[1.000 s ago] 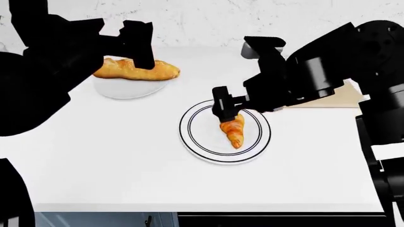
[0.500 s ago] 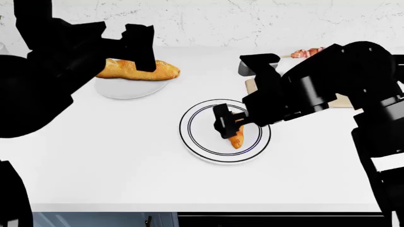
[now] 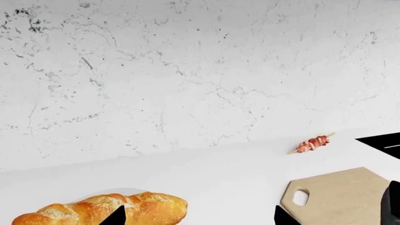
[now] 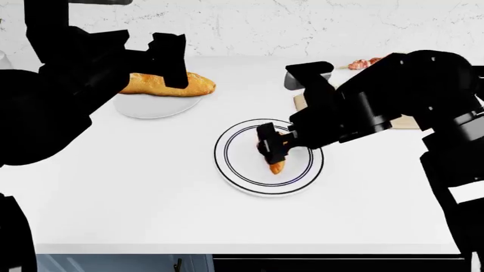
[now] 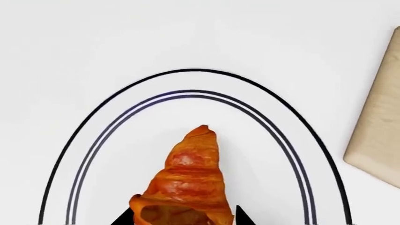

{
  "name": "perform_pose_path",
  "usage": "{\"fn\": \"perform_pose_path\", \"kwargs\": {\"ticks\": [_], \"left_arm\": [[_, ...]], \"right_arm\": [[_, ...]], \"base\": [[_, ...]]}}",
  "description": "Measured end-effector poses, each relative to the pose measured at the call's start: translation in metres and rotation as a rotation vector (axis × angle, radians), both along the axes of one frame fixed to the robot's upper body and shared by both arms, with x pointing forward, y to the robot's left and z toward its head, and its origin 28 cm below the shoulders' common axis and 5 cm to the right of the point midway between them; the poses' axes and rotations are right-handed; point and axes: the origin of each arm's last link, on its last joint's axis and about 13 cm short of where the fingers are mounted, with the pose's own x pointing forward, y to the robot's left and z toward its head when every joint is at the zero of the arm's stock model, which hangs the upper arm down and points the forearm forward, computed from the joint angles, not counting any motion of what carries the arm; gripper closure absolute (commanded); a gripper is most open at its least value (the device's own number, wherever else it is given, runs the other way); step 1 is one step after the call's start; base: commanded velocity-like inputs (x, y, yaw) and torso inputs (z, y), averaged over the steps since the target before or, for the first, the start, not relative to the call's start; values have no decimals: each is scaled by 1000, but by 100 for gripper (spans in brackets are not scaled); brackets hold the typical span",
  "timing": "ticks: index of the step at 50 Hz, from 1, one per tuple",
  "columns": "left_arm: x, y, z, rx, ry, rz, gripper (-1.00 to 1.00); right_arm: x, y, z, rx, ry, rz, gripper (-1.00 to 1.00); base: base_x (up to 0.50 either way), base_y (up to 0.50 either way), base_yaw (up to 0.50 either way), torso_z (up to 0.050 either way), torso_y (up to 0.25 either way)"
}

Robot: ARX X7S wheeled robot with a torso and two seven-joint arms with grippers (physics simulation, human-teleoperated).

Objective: From the different types of pastries on the counter, select a croissant and place it on the cutting board. Then retrieve a jar of jam from the cabinet and place it alongside the croissant on the cutting board.

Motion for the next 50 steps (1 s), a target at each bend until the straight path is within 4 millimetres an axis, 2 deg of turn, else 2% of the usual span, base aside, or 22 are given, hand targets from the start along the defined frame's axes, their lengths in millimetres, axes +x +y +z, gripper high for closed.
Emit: {"fn": "perform_pose_path", "kwargs": {"ticks": [10,24,39,50], "left_arm": [[-3,0,2,-2,-2,-3,-100],[-10,0,8,2,29,-53,-100],[-19,-2,20,-26,101,-158,-100],[-23,-2,39,-38,102,-218,-100]], "right_arm": [[-1,-5,25,10,-72,-8,100],[9,-29,59,-4,-182,-118,100],[33,-61,76,-8,-248,-253,100],[36,-79,92,-24,-312,-317,100]], "base": [[0,0,0,0,0],[0,0,0,0,0],[0,0,0,0,0],[0,0,0,0,0]]}}
